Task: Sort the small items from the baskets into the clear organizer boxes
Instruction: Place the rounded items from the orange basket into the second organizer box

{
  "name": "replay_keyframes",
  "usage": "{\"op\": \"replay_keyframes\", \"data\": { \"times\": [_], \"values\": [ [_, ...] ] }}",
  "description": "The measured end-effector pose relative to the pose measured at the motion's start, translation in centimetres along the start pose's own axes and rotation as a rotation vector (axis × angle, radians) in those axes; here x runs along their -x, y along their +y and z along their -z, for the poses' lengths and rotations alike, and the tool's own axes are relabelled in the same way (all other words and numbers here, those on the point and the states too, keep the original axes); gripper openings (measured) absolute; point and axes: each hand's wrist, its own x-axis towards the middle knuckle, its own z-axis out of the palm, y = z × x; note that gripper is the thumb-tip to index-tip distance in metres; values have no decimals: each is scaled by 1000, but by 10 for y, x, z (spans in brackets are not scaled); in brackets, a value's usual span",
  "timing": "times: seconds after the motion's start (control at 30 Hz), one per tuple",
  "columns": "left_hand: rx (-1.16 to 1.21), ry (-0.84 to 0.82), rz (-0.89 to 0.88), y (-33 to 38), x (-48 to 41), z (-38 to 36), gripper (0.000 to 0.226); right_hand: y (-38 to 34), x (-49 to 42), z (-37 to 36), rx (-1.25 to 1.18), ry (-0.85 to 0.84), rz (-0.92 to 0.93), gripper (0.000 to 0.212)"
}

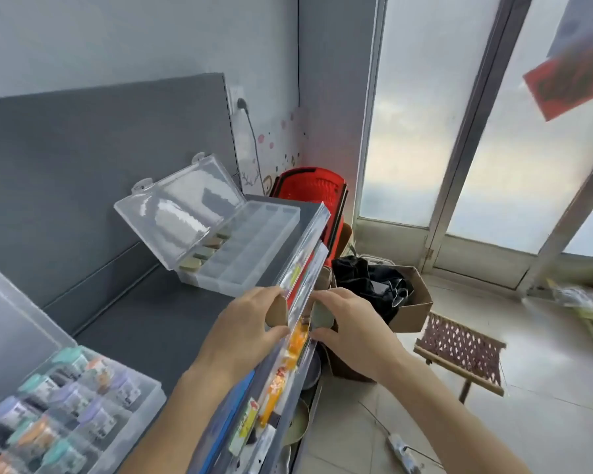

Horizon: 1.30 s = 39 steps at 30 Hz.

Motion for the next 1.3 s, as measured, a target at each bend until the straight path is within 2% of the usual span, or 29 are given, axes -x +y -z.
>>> {"op": "replay_keyframes", "data": {
  "times": [0.17,0.57,0.8,1.3],
  "values": [
    [-20,19,54,-8,-59,-15,59,42,-61,8,-1,-22,53,60],
    [-49,219,371,-9,-170,-33,52,111,-220,36,-6,-202,352,55],
    [-89,235,508,-29,-198,-29,55,112,-281,27,-45,-253,441,54],
    [-113,331,621,-109,-252,-9,54,85,-398,-20,-134,-270,567,54]
  ]
}}
